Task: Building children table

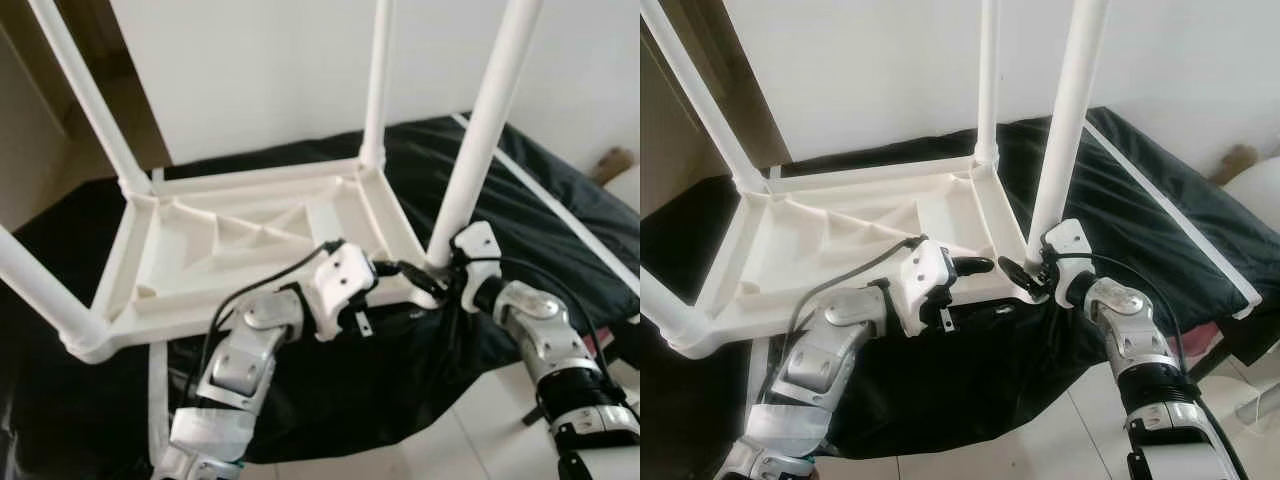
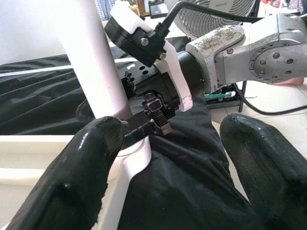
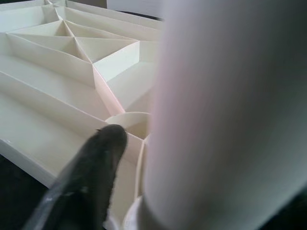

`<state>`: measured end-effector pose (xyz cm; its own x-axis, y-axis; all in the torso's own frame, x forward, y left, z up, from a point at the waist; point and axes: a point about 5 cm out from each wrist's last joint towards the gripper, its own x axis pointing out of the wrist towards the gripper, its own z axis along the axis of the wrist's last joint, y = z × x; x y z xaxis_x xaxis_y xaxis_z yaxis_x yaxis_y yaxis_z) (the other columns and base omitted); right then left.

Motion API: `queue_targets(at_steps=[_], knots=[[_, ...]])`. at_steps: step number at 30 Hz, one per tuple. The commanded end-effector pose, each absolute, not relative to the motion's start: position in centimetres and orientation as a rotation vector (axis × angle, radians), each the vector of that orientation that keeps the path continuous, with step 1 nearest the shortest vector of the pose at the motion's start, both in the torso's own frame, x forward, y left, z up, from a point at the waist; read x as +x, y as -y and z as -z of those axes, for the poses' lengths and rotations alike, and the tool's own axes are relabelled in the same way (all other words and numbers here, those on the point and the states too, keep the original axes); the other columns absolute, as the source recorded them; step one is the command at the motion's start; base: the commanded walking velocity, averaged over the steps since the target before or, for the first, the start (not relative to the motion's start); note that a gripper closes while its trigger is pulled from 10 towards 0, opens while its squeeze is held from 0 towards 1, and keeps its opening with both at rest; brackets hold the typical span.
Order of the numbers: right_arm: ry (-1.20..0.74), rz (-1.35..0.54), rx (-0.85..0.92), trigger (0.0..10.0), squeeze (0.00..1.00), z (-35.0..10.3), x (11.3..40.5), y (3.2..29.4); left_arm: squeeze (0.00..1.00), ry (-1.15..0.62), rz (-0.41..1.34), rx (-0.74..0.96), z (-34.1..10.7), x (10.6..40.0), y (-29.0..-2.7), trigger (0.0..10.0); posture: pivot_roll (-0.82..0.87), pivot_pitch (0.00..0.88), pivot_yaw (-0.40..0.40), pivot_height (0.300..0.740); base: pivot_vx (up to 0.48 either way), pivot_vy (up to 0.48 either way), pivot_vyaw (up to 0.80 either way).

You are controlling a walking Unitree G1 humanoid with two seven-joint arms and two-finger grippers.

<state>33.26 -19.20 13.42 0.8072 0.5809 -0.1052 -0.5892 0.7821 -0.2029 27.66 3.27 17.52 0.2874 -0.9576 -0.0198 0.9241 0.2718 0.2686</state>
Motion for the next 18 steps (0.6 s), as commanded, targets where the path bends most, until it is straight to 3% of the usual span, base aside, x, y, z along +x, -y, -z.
queue_targets(at_steps=[1, 10, 11, 18], knots=[[-0.041, -0.673, -0.239, 0.0, 0.0, -13.3, 33.4, 18.6, 0.0, 0.18, 1.073, 0.234, -17.8, 28.5, -3.8, 10.0, -0.05, 0.0, 0.048, 0.74, 0.0, 0.0, 0.0], [-0.05, -0.637, -0.223, 0.0, 0.0, -13.2, 33.1, 19.8, 0.0, 0.184, 1.066, 0.229, -17.9, 28.6, -3.7, 10.0, -0.06, 0.0, 0.053, 0.74, 0.0, 0.0, 0.0], [-0.048, -0.63, -0.218, 10.0, 0.0, -13.2, 32.9, 19.7, 0.0, 0.184, 1.067, 0.228, -17.9, 28.6, -3.7, 10.0, -0.06, 0.0, 0.057, 0.74, 0.0, 0.0, 0.0], [-0.058, -0.528, -0.21, 10.0, 0.0, -12.5, 32.2, 19.3, 0.0, 0.184, 1.069, 0.229, -18.0, 28.8, -3.8, 10.0, -0.07, 0.0, 0.062, 0.74, 0.0, 0.0, 0.0]])
